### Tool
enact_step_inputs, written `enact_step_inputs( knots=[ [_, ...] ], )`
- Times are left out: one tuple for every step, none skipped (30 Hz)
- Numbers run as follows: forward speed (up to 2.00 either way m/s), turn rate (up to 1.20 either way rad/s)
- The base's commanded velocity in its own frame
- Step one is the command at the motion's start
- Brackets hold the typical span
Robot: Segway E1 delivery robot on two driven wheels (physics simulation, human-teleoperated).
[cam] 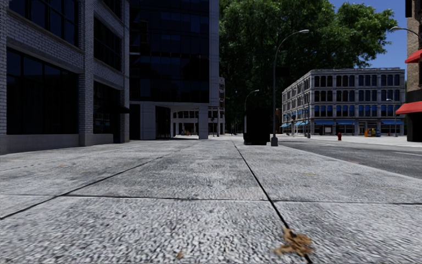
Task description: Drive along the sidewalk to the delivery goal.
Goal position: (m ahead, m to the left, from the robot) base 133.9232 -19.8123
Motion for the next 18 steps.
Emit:
enact_step_inputs(
  knots=[
    [2.0, 0.0],
    [2.0, 0.0],
    [2.0, 0.0],
    [2.0, 0.0],
    [2.0, 0.0],
    [2.0, 0.0],
    [2.0, 0.0],
    [2.0, 0.0],
    [2.0, 0.0],
    [2.0, 0.0],
    [2.0, 0.0],
    [2.0, 0.0],
    [2.0, 0.0],
    [2.0, 0.0],
    [2.0, 0.0],
    [2.0, 0.0],
    [2.0, -0.05],
    [2.0, -0.08]
  ],
)
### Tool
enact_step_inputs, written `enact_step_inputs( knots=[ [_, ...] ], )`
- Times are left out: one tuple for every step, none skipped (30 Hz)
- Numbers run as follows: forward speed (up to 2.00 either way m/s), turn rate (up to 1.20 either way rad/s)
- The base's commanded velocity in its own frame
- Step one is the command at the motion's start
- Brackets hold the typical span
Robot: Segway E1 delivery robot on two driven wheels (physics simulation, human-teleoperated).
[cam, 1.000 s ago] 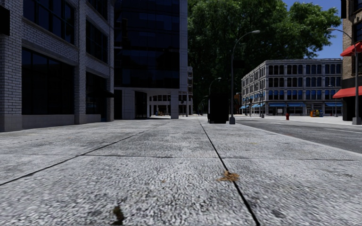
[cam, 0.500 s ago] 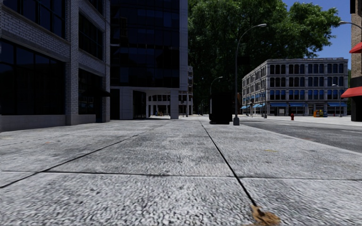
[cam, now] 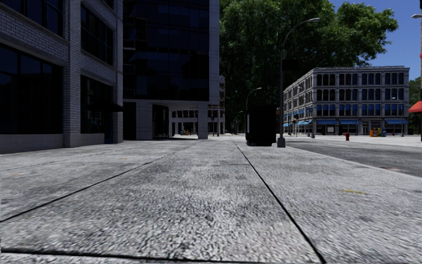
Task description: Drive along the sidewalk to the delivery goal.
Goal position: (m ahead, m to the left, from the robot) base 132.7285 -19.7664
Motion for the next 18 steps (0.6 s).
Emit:
enact_step_inputs(
  knots=[
    [2.0, -0.08],
    [2.0, -0.08],
    [2.0, -0.08],
    [2.0, -0.12],
    [2.0, -0.15],
    [2.0, -0.16],
    [2.0, -0.16],
    [2.0, -0.16],
    [2.0, -0.16],
    [2.0, -0.16],
    [2.0, -0.16],
    [2.0, -0.16],
    [2.0, -0.16],
    [2.0, -0.16],
    [2.0, -0.16],
    [2.0, -0.16],
    [2.0, -0.16],
    [2.0, -0.16]
  ],
)
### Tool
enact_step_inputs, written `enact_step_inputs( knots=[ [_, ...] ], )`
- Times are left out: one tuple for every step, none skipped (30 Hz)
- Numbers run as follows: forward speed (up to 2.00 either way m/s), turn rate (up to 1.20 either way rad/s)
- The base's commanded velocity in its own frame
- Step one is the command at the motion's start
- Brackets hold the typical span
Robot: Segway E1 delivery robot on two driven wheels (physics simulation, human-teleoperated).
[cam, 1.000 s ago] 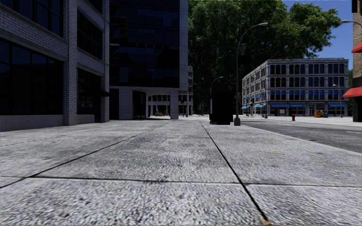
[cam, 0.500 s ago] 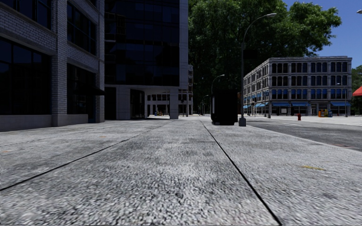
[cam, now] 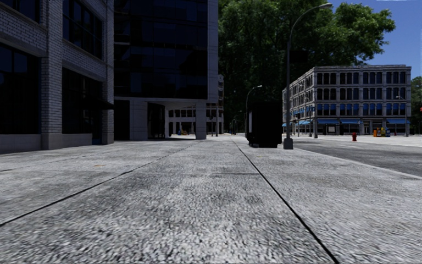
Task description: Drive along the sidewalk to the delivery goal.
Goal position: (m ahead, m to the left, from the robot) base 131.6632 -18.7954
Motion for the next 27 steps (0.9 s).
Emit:
enact_step_inputs(
  knots=[
    [2.0, -0.16],
    [2.0, -0.16],
    [2.0, -0.16],
    [2.0, -0.16],
    [2.0, -0.16],
    [2.0, -0.16],
    [2.0, -0.16],
    [2.0, -0.16],
    [2.0, -0.16],
    [2.0, -0.16],
    [2.0, -0.16],
    [2.0, -0.16],
    [2.0, -0.16],
    [2.0, -0.16],
    [2.0, -0.16],
    [2.0, -0.17],
    [2.0, -0.17],
    [2.0, -0.17],
    [2.0, -0.17],
    [2.0, -0.17],
    [2.0, -0.17],
    [2.0, -0.17],
    [2.0, -0.17],
    [2.0, -0.17],
    [2.0, -0.18],
    [2.0, -0.18],
    [2.0, -0.18]
  ],
)
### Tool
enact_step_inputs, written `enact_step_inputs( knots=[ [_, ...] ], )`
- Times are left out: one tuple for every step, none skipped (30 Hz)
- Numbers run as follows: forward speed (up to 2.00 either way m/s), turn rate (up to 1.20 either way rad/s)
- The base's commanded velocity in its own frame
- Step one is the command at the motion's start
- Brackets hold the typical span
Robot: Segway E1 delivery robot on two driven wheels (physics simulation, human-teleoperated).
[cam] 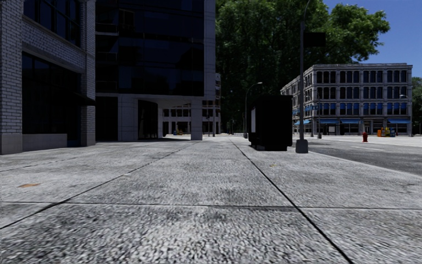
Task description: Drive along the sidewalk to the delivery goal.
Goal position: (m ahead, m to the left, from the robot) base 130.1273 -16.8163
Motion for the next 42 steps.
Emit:
enact_step_inputs(
  knots=[
    [2.0, -0.18],
    [2.0, -0.1],
    [2.0, -0.1],
    [2.0, 0.0],
    [2.0, 0.0],
    [2.0, 0.0],
    [2.0, 0.0],
    [2.0, 0.0],
    [2.0, 0.0],
    [2.0, 0.0],
    [2.0, 0.0],
    [2.0, 0.0],
    [2.0, 0.0],
    [2.0, 0.0],
    [2.0, 0.0],
    [2.0, 0.0],
    [2.0, 0.0],
    [2.0, 0.0],
    [2.0, 0.0],
    [2.0, 0.0],
    [2.0, 0.0],
    [2.0, 0.0],
    [2.0, 0.0],
    [2.0, -0.06],
    [2.0, -0.11],
    [2.0, -0.11],
    [2.0, -0.17],
    [2.0, -0.22],
    [2.0, -0.24],
    [2.0, -0.24],
    [2.0, -0.25],
    [2.0, -0.25],
    [2.0, -0.25],
    [2.0, -0.26],
    [2.0, -0.26],
    [2.0, -0.26],
    [2.0, -0.26],
    [2.0, -0.26],
    [2.0, -0.26],
    [2.0, -0.26],
    [2.0, -0.26],
    [2.0, -0.26]
  ],
)
